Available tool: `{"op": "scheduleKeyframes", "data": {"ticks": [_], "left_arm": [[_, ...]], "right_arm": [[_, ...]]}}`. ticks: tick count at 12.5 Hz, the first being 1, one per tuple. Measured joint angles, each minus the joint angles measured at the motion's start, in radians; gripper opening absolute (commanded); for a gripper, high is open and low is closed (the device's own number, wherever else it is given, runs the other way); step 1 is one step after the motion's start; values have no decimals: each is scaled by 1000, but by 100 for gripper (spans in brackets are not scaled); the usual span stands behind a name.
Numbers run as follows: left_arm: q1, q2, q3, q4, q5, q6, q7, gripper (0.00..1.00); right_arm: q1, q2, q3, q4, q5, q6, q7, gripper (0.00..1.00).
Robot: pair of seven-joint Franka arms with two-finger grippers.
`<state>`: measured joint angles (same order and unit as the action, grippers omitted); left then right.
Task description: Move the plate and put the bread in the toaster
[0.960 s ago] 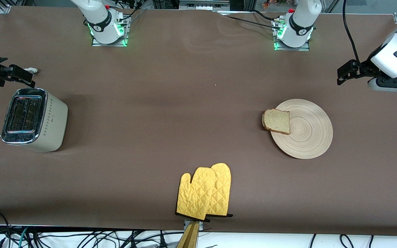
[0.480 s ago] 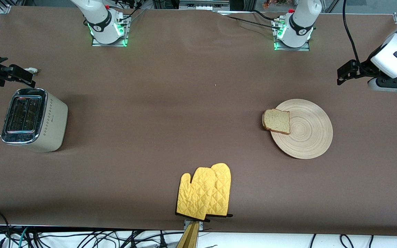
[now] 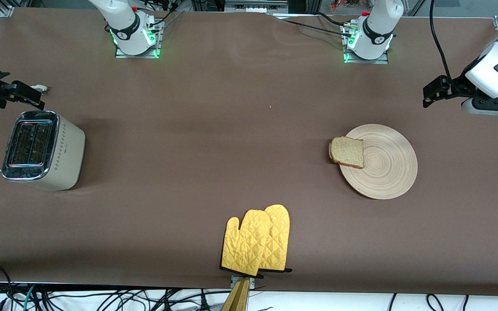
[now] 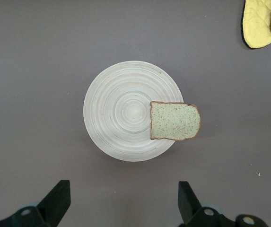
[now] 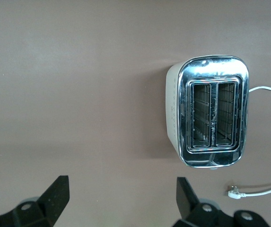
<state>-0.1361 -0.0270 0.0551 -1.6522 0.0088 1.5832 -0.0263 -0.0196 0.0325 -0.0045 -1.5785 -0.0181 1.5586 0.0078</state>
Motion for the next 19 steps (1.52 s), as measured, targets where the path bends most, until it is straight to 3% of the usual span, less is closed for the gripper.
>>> {"op": "scheduleKeyframes", "data": {"ticks": [5, 11, 19], "left_arm": [[10, 33, 2, 0, 0, 28, 0, 100], [116, 126, 6, 0, -9, 35, 14, 100], [409, 377, 13, -4, -343, 36, 336, 100]], "right_arm": [[0, 0, 0, 0, 0, 0, 0, 100], [0, 0, 5, 0, 0, -1, 0, 100], [0, 0, 6, 0, 0, -1, 0, 100]]}}
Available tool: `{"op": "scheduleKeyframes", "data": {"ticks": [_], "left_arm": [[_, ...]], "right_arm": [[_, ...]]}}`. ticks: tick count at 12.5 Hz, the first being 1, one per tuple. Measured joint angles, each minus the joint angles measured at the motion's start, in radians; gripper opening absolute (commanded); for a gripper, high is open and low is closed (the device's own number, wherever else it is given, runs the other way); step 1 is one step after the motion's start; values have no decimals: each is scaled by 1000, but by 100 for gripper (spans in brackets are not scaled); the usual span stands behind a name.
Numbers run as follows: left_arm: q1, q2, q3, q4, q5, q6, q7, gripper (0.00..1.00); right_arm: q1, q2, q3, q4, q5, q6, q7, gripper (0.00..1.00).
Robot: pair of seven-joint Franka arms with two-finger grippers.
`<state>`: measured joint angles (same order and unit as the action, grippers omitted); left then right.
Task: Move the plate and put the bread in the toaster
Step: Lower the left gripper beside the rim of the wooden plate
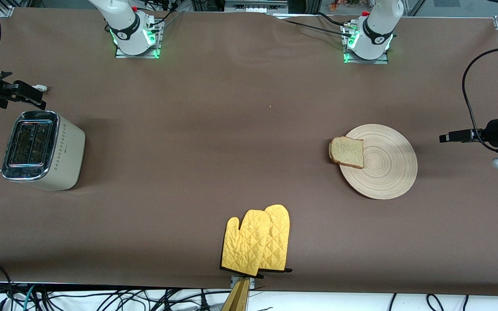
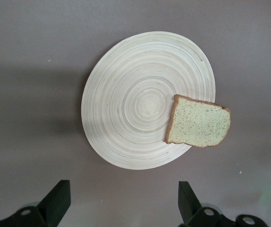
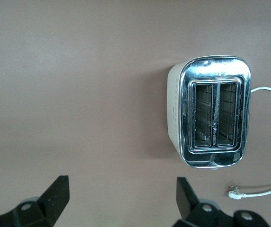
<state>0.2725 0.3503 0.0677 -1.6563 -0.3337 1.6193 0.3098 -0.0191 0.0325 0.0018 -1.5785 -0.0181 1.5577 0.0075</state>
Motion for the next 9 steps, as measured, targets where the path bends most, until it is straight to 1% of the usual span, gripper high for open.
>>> {"op": "scheduleKeyframes", "data": {"ticks": [4, 6, 9], "left_arm": [[104, 155, -6, 1, -100, 4, 175, 100], [122, 225, -9, 1, -130, 36, 233, 100], [122, 287, -18, 2, -165, 46, 260, 100]], "right_arm": [[0, 0, 1, 0, 0, 0, 0, 100], [0, 0, 5, 0, 0, 0, -1, 100], [0, 0, 6, 0, 0, 0, -1, 100]]}}
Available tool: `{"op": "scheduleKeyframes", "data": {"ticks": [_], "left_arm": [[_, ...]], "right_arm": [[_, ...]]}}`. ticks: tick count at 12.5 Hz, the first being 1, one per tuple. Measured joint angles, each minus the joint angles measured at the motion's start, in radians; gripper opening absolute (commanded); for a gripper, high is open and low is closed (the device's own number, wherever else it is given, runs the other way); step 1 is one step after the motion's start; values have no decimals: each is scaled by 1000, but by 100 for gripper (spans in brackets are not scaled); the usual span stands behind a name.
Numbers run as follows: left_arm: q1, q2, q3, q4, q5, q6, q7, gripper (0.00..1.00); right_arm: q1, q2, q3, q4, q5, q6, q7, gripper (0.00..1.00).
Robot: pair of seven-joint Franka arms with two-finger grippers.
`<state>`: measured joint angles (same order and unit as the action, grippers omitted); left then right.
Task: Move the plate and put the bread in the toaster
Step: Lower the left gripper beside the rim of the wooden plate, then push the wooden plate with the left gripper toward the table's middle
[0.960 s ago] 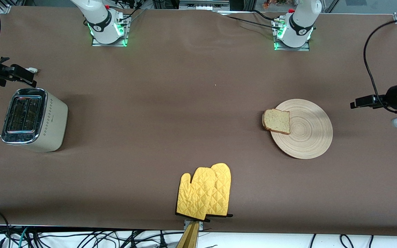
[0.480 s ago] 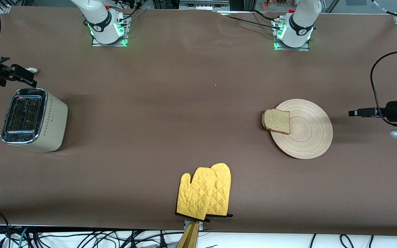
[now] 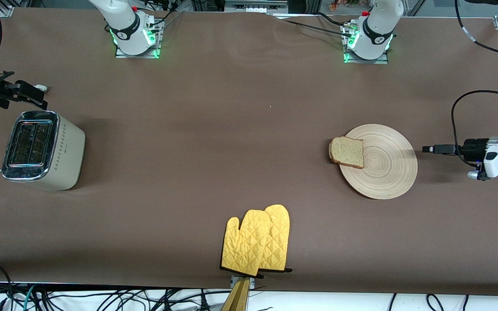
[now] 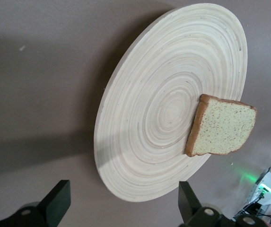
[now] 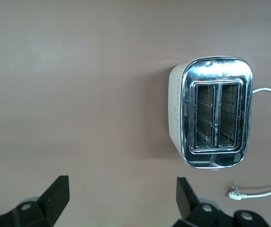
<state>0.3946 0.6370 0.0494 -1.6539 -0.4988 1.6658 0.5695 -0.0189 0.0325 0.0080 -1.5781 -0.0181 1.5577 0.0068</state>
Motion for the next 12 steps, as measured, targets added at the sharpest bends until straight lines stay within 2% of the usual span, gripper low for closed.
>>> {"op": "scheduleKeyframes", "data": {"ticks": [6, 7, 8, 9, 12], "left_arm": [[0, 82, -2, 0, -91, 22, 87, 100], [-1, 90, -4, 1, -124, 24, 91, 97], [-3, 97, -5, 0, -155, 26, 99, 90], [-5, 104, -7, 0, -174, 32, 109, 77], [-5, 134, -18, -3, -187, 64, 173, 55]], "right_arm": [[0, 0, 0, 0, 0, 0, 0, 100], [0, 0, 0, 0, 0, 0, 0, 100], [0, 0, 0, 0, 0, 0, 0, 100], [0, 0, 0, 0, 0, 0, 0, 100], [0, 0, 0, 0, 0, 0, 0, 100]]}}
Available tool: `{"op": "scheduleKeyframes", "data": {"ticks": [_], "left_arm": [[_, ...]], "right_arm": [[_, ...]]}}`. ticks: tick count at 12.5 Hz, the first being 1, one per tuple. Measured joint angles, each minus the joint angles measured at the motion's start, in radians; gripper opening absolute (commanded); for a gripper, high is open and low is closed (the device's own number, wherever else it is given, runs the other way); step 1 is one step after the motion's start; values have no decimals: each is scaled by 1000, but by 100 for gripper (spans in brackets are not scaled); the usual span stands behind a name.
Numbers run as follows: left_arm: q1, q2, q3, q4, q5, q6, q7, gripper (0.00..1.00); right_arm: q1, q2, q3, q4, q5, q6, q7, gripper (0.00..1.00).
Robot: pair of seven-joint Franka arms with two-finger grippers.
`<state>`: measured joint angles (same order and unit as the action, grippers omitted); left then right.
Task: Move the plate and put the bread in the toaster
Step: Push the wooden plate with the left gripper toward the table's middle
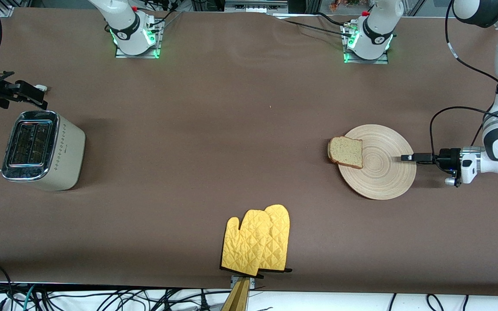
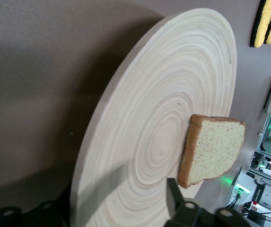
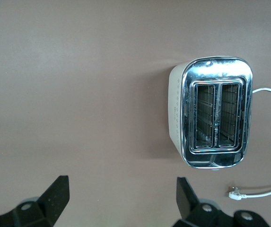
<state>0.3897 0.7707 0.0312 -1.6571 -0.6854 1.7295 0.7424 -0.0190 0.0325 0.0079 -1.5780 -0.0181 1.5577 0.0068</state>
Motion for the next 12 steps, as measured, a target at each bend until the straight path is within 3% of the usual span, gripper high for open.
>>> {"op": "scheduleKeyframes", "data": {"ticks": [1, 3, 4, 9, 12], "left_arm": [[0, 9, -1, -2, -5, 9, 24, 42], [0, 19, -2, -11, -11, 13, 40, 5], [0, 21, -3, -18, -11, 14, 43, 0], [0, 21, -15, -24, -19, -24, 68, 0], [-1, 13, -64, -13, -49, -102, 68, 0]], "right_arm": [[0, 0, 0, 0, 0, 0, 0, 100], [0, 0, -1, 0, 0, -3, 0, 100], [0, 0, -4, 0, 0, -18, 0, 100], [-1, 0, -7, 1, 0, -52, 0, 100], [0, 0, -3, 2, 0, -54, -2, 100]]}}
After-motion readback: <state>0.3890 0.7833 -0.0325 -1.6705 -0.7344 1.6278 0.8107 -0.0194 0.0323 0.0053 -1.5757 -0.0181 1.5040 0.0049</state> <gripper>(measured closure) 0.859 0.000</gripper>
